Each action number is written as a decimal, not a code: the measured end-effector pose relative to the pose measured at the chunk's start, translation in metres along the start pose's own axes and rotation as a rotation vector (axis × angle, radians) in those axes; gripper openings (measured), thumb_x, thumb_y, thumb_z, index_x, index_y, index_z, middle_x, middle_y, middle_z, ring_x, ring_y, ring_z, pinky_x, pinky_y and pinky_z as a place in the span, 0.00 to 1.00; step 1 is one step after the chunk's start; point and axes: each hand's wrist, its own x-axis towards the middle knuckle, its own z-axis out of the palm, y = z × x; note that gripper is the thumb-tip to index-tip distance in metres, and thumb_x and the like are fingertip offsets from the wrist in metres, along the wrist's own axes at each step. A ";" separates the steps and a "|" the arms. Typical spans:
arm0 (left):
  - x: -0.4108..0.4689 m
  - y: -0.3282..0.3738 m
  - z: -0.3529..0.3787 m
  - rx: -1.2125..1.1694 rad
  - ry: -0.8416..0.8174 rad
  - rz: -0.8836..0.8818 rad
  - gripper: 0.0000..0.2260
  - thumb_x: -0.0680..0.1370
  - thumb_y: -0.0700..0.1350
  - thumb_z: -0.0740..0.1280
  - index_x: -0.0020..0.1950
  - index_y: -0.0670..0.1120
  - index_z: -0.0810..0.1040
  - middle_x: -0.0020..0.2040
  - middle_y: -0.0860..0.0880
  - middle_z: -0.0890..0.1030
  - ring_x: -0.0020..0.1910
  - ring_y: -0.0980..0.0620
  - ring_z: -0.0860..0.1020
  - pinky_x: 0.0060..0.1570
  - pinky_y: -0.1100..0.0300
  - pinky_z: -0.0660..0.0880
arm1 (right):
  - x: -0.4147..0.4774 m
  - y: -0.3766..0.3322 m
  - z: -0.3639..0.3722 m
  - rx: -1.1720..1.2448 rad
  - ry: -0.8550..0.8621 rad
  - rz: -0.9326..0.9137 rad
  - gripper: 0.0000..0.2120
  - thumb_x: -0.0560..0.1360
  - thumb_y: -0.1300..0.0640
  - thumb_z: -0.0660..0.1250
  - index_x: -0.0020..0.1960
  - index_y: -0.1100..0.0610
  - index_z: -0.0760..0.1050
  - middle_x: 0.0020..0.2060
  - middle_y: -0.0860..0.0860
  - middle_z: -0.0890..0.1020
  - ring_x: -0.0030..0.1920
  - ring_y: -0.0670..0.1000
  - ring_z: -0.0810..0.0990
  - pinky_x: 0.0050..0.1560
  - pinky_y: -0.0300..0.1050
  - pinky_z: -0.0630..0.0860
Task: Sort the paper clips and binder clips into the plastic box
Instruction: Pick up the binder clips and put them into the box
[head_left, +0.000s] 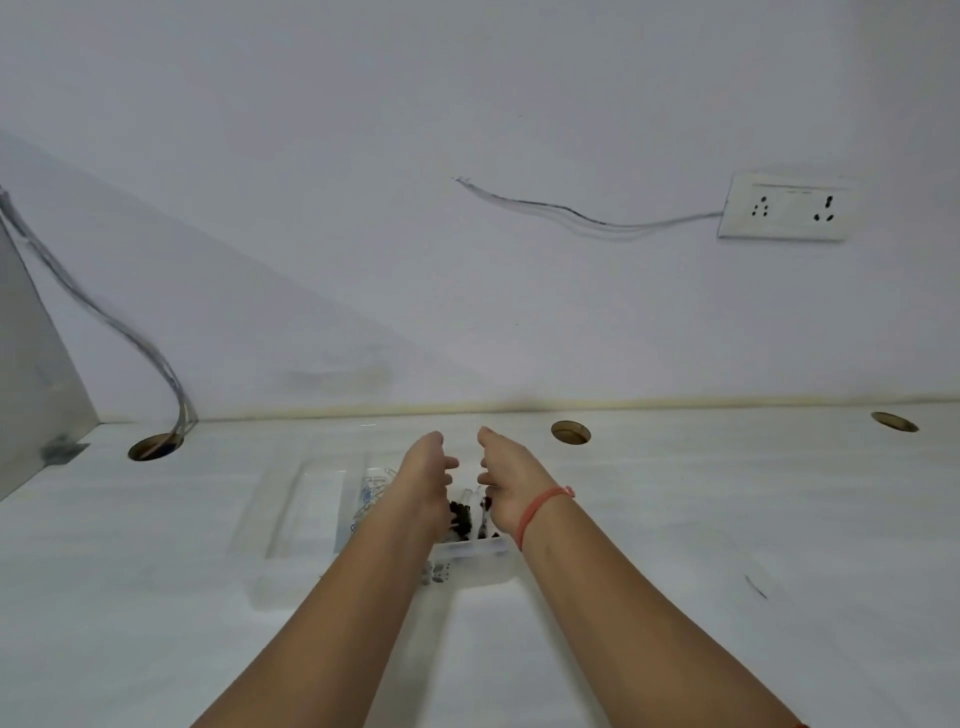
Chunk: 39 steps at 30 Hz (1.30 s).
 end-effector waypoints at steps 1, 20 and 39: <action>0.001 -0.001 0.000 0.039 0.010 0.038 0.21 0.81 0.51 0.53 0.66 0.38 0.70 0.70 0.38 0.67 0.73 0.44 0.62 0.69 0.50 0.59 | 0.000 0.002 0.000 0.038 0.013 -0.010 0.20 0.78 0.49 0.55 0.64 0.59 0.68 0.48 0.54 0.71 0.51 0.54 0.69 0.57 0.48 0.68; -0.162 -0.129 -0.137 0.167 0.504 0.593 0.05 0.75 0.41 0.66 0.41 0.48 0.80 0.42 0.49 0.83 0.44 0.48 0.81 0.46 0.50 0.77 | -0.134 0.139 0.045 0.407 -0.099 -0.068 0.03 0.74 0.66 0.66 0.45 0.60 0.76 0.37 0.54 0.76 0.36 0.49 0.75 0.38 0.40 0.78; -0.175 -0.121 -0.326 1.072 0.520 0.238 0.32 0.60 0.47 0.71 0.65 0.53 0.72 0.62 0.49 0.74 0.59 0.45 0.73 0.56 0.55 0.68 | -0.143 0.169 0.228 -1.399 -0.629 -0.813 0.25 0.75 0.53 0.63 0.71 0.53 0.66 0.67 0.56 0.68 0.66 0.60 0.61 0.67 0.49 0.63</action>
